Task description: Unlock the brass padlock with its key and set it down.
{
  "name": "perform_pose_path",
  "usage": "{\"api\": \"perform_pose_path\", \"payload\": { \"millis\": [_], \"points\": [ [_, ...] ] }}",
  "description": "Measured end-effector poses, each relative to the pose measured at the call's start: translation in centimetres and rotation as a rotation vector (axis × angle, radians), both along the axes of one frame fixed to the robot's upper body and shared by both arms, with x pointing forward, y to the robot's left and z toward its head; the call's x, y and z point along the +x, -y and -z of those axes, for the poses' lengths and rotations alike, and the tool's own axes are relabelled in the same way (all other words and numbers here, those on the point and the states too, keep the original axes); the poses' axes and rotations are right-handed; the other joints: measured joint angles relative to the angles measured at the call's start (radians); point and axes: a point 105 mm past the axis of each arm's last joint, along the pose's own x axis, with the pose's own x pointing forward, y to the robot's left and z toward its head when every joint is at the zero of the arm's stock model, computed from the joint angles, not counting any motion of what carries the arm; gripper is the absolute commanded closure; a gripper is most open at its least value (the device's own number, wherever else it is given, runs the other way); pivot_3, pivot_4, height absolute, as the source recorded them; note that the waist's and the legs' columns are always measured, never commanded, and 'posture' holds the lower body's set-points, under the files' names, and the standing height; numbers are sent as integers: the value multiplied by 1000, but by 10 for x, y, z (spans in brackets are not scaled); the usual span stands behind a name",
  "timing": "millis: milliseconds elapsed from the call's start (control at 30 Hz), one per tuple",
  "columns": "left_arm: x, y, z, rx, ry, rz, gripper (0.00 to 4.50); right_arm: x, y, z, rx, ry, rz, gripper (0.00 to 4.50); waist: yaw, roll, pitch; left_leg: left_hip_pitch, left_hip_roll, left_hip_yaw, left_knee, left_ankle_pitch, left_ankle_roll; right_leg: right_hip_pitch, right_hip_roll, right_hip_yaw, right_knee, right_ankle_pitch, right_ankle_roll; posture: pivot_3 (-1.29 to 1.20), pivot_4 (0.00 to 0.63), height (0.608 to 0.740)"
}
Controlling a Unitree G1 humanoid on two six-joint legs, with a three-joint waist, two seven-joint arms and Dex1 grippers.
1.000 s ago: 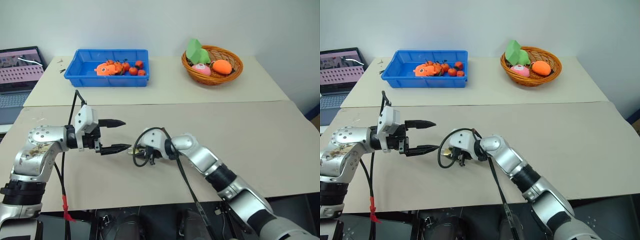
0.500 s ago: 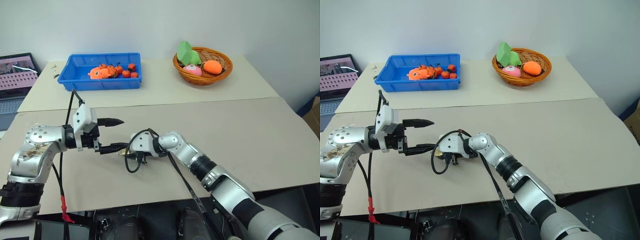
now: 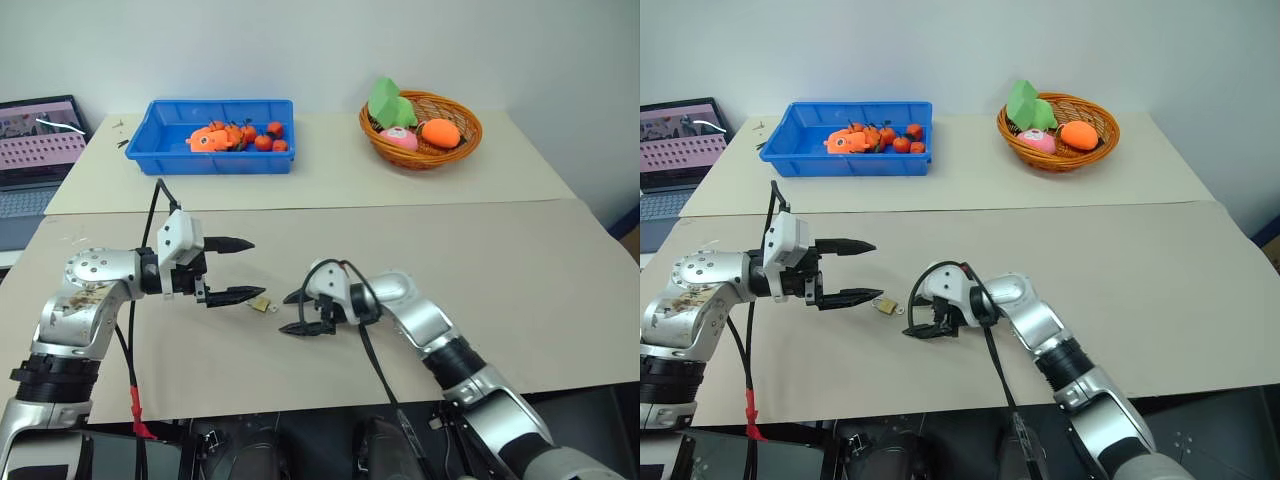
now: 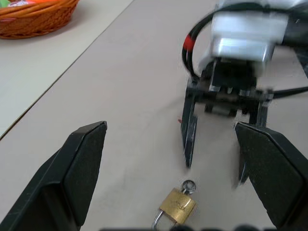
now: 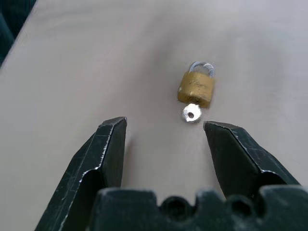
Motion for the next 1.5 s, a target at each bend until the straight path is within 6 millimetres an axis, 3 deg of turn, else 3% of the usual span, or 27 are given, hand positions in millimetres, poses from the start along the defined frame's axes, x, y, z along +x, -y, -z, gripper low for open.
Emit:
{"api": "perform_pose_path", "payload": {
  "millis": [133,333,533,833,933,1200,1500],
  "points": [
    [7,-6,27,62,-7,12,0,16,30,-9,38,5,209,1395,1,0,0,0,0,0,0,0,0,0,0,0,0,0,0,0,150,676],
    [26,1,60,124,-18,75,0,29,69,-34,161,47,524,1395,14,-1,0,-2,-1,1,1,0,0,0,0,-2,-1,0,0,0,150,676],
    [36,4,68,187,-4,144,0,27,82,-27,190,14,655,1395,15,-1,0,-2,-1,0,0,0,1,0,0,-2,-2,0,0,0,150,676],
    [38,3,69,223,18,210,0,31,103,-36,198,60,762,1395,8,-1,0,-1,-1,-1,0,-1,1,0,0,-2,-1,0,0,0,150,676],
    [38,2,70,232,15,222,699,32,104,-36,198,62,774,1346,2,-1,0,-1,-1,-1,0,-1,2,0,0,-2,-1,0,0,0,150,676],
    [33,3,75,246,-7,261,3641,32,107,-36,191,69,786,1346,-2,-1,0,0,0,-3,3,-1,3,3,-1,-2,1,0,1,0,150,676],
    [34,2,75,241,-22,245,3674,34,106,-38,184,77,780,1346,-3,-1,0,0,0,-3,4,-2,4,3,-1,-2,2,1,1,0,150,676]
  ]
}}
